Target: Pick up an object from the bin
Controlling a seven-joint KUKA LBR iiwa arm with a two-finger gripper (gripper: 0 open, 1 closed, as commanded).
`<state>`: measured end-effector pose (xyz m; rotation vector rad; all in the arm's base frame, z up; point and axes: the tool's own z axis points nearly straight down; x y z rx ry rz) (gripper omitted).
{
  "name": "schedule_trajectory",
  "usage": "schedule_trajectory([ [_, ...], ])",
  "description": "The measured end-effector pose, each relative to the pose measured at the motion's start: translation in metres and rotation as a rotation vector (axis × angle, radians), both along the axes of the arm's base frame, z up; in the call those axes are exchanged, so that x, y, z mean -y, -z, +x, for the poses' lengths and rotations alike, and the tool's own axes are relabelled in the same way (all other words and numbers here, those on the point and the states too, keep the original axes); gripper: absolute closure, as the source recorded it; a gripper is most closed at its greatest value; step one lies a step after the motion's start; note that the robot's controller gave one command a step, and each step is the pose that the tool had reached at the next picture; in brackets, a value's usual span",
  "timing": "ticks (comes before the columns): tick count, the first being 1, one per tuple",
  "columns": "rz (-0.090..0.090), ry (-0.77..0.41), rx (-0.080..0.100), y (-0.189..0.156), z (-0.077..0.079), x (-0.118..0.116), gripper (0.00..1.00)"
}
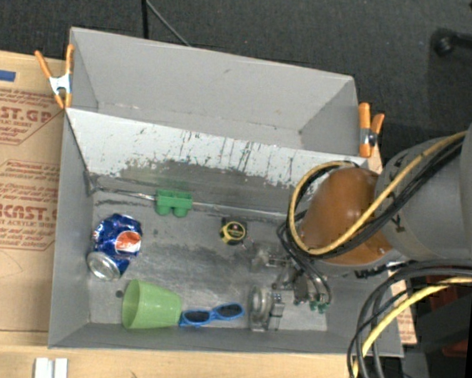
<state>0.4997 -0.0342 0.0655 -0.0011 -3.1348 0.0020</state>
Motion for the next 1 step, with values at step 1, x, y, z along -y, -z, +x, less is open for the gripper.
schedule_trajectory([
  [1, 0.005, -0.071, 0.009, -0.0356, -0.0099, -0.066, 0.0],
])
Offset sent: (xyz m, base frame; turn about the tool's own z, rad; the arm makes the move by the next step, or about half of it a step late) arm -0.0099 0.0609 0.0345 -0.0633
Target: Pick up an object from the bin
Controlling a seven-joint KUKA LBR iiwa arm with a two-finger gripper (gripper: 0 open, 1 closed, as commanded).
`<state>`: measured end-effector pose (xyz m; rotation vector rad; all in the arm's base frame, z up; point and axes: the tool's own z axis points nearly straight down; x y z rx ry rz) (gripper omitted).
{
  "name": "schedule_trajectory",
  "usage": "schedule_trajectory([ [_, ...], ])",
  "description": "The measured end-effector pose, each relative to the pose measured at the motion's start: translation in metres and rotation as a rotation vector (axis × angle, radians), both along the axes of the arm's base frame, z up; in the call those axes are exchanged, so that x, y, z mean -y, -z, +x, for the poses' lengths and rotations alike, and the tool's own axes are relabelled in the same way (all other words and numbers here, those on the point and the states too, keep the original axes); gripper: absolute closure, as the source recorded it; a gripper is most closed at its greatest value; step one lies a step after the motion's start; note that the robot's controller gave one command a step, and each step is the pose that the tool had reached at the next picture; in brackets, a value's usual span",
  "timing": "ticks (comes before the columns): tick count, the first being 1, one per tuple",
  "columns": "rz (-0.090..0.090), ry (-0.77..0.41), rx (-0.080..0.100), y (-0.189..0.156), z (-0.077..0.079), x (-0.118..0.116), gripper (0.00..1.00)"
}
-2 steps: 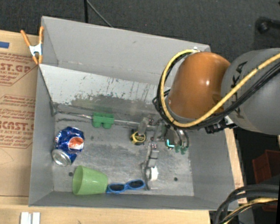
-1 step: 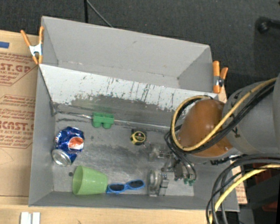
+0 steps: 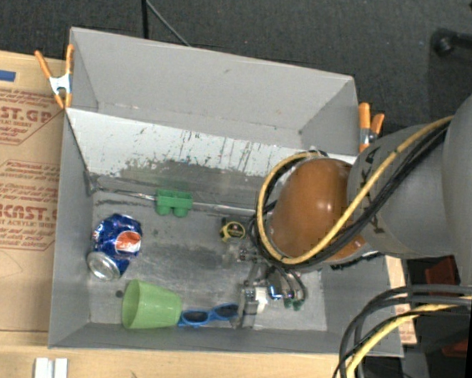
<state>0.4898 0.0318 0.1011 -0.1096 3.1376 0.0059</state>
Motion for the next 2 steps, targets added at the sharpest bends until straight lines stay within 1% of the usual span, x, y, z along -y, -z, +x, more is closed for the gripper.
schedule_trajectory([
  [1, -0.004, -0.018, -0.001, -0.007, 0.002, 0.058, 0.0],
  [2, -0.004, -0.189, 0.01, 0.03, -0.004, 0.036, 0.0],
])
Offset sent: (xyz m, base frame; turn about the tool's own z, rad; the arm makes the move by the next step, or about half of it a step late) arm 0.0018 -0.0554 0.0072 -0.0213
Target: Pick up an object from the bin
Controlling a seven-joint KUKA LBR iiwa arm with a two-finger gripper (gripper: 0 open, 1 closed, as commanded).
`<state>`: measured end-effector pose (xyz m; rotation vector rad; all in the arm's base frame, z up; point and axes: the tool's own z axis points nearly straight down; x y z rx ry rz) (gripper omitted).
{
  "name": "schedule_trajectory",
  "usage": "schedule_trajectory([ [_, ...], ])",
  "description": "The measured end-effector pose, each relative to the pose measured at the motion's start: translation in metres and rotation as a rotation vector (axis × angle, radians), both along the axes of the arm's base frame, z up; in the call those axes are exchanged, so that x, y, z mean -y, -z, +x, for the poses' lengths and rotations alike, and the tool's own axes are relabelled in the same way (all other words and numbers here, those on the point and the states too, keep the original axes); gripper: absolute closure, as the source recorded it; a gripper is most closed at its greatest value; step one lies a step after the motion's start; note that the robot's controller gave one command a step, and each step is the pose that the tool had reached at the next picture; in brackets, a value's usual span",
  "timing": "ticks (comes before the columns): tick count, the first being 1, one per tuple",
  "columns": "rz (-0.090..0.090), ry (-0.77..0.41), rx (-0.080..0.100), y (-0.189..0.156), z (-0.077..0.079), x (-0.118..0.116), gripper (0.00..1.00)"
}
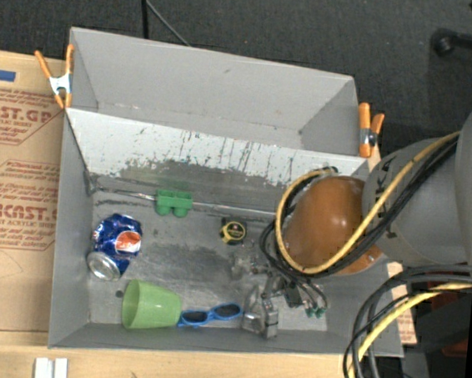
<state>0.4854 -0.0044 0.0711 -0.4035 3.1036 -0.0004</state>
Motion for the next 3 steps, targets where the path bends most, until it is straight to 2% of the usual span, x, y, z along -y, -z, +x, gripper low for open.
schedule_trajectory([
  [1, 0.001, 0.001, 0.003, -0.0003, 0.001, -0.0003, 0.0],
  [2, 0.0, 0.001, -0.001, 0.0006, -0.0003, -0.0002, 1.0],
  [3, -0.001, 0.002, -0.012, -0.0063, -0.0005, -0.0004, 1.0],
])
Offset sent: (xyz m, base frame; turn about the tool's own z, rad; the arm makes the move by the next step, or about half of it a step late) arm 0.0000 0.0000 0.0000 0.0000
